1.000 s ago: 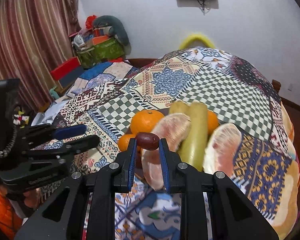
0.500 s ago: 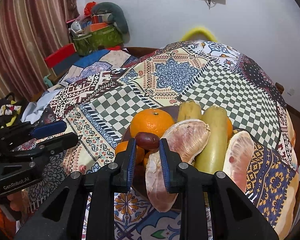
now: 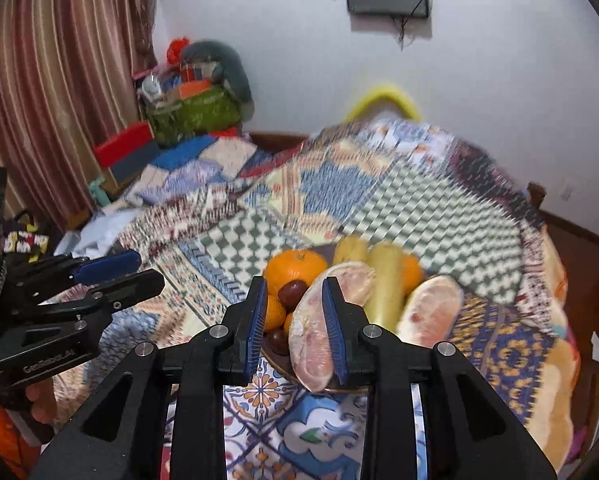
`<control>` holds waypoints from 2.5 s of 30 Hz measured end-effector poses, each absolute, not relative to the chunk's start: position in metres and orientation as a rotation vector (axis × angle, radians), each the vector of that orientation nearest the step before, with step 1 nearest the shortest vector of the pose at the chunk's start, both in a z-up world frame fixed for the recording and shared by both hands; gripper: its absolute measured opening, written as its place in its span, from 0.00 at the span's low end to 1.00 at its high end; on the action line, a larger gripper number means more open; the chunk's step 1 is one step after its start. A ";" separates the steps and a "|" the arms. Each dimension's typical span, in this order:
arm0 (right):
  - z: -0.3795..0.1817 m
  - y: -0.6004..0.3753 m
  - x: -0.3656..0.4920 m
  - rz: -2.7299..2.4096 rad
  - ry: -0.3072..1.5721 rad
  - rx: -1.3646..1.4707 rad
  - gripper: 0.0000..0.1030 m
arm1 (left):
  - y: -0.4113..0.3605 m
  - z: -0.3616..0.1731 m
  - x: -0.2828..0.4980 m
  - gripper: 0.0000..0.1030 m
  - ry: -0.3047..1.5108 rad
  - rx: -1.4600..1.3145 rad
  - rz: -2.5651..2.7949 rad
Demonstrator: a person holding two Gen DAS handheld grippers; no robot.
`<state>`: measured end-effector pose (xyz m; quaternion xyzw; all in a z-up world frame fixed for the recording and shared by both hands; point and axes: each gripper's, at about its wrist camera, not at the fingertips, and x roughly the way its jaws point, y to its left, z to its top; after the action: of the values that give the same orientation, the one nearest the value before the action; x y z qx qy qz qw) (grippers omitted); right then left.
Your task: Organize fruits
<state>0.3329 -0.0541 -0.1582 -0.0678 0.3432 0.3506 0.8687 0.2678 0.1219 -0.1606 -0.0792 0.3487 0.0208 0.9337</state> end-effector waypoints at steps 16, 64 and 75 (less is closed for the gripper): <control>-0.031 -0.149 0.215 0.656 0.374 0.000 0.26 | 0.057 -0.012 0.148 0.39 0.339 -0.070 -0.009; -0.017 -0.182 0.125 0.501 0.184 0.047 1.00 | 0.015 0.013 0.056 0.99 0.205 -0.037 0.035; -0.013 -0.184 0.122 0.501 0.179 0.039 1.00 | 0.012 0.015 0.056 0.99 0.205 -0.028 0.024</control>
<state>0.1221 -0.1837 -0.0134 0.0191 0.0886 0.2473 0.9647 0.0558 0.0119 0.0150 -0.0138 0.1022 0.0121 0.9946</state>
